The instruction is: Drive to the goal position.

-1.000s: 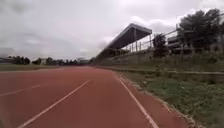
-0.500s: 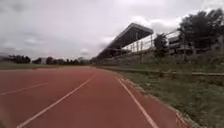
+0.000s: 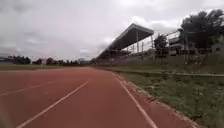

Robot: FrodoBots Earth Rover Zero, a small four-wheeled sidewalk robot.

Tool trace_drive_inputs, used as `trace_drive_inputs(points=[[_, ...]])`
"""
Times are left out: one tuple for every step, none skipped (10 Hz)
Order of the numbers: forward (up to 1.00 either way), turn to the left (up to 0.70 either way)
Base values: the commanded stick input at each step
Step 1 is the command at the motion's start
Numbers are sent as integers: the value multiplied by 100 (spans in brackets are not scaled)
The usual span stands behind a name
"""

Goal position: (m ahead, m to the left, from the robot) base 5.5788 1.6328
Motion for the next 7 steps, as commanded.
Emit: trace_drive_inputs(points=[[70, 0], [70, 0], [70, 0], [70, 0], [70, 0], [70, 0], [70, 0]])
